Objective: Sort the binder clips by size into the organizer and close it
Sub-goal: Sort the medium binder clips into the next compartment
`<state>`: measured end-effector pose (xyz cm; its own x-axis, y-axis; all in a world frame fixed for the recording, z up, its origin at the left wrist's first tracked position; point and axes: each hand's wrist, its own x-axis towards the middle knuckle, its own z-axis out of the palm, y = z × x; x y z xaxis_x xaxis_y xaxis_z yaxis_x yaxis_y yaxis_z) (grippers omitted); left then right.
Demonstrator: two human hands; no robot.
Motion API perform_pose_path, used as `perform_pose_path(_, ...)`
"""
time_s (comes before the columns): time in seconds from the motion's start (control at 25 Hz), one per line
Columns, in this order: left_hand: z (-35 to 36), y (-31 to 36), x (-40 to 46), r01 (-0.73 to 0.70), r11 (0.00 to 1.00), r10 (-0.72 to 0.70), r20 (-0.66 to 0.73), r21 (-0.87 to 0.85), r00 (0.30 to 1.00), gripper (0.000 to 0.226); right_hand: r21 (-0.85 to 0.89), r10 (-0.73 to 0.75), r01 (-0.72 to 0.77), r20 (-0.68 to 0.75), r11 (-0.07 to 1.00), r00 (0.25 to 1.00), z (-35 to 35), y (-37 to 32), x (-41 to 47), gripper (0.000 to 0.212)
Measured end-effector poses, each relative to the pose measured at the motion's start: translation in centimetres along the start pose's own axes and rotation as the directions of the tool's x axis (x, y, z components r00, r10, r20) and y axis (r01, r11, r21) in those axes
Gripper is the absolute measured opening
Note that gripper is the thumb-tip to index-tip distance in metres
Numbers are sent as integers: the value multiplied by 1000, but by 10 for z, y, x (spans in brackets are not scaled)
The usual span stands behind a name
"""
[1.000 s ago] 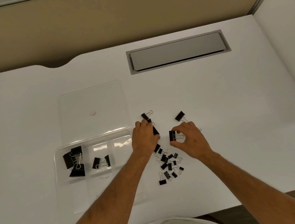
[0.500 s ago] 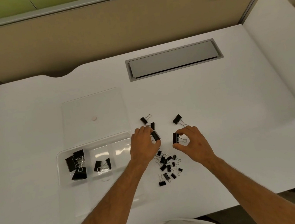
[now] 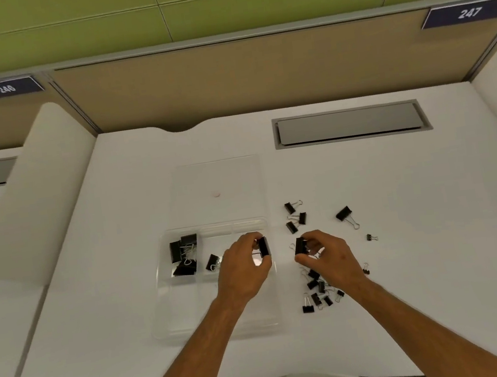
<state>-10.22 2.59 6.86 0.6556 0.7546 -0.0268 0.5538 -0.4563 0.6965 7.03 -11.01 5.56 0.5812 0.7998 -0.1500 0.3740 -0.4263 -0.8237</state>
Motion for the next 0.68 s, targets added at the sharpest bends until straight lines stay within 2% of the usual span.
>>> perform_pose_path(0.16, -31, -37, -8, 113, 994, -112, 40, -9, 993, 60, 56, 48, -48, 2, 997, 999, 25, -12, -6, 45)
perform_pose_path(0.4, -59, -99, -8, 128, 992, -126, 79, -15, 989, 67, 76, 69, -69, -10, 995, 998, 76, -24, -27, 41)
perform_pose_path(0.56, -64, -110, -10, 97, 995, -96, 132, -6, 987, 67, 82, 109, -103, -67, 991, 992, 90, -28, -39, 41)
perform_pose_path(0.68, -64, -111, 0, 3, 996, -19, 186, 88, 982, 67, 89, 134, -124, -109, 988, 985, 93, -33, -43, 40)
